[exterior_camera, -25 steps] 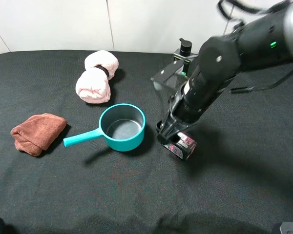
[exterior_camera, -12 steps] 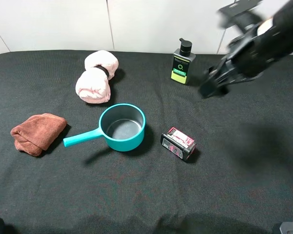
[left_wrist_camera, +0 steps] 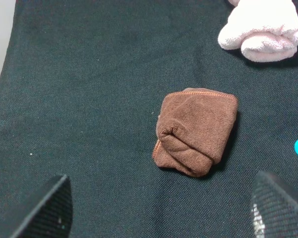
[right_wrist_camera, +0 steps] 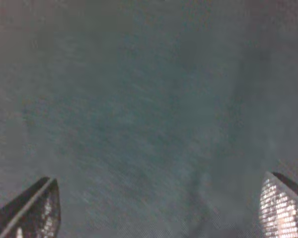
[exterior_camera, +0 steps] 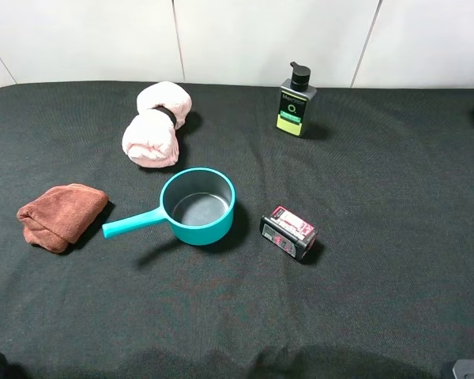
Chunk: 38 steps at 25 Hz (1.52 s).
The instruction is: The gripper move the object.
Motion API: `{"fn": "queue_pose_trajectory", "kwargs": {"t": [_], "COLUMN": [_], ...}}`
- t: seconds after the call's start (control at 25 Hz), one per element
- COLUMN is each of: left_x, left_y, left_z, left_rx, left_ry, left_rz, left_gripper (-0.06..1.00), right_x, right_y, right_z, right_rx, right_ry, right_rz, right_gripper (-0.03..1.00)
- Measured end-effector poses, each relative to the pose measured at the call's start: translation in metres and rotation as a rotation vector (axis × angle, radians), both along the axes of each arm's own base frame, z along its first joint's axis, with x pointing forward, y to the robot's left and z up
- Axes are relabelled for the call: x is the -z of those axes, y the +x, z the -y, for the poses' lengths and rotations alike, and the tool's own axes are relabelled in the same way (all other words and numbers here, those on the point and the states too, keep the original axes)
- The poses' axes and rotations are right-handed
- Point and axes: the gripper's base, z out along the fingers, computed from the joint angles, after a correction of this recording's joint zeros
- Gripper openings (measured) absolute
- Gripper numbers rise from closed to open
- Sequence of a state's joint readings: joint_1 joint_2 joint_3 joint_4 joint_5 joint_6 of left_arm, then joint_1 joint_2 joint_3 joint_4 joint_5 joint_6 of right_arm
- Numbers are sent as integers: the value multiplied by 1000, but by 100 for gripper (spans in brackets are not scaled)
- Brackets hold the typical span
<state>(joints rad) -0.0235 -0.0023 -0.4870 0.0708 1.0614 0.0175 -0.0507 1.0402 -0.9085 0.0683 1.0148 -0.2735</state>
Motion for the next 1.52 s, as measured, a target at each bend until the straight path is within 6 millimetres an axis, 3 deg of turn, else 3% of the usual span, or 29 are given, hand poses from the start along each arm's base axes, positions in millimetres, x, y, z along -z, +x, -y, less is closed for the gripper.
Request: {"fn": "queue_pose_trajectory", "kwargs": {"t": [0.16,0.36,0.6,0.76,0.88,1.52], "left_x": [0,0,0,0,0,0], "left_y": [0,0,0,0,0,0], "left_z": [0,0,0,0,0,0], "left_rx": [0,0,0,0,0,0], "left_ry": [0,0,0,0,0,0], "left_rz": [0,0,0,0,0,0], "left_gripper": [77,77,77,77,77,77], "right_x": [-20,-29,-6,21,39,37], "right_y": [-36,-82,-131,-157,-167,-167], "right_z": [17,18,8,2,-1,-12], "right_rx": [110,194,250,248,244,180], "right_ry": [-22,-54,-38,-44,-45,79], "right_rz": [61,119,177,239,288,471], "right_gripper": [61,61,61,61,61,61]}}
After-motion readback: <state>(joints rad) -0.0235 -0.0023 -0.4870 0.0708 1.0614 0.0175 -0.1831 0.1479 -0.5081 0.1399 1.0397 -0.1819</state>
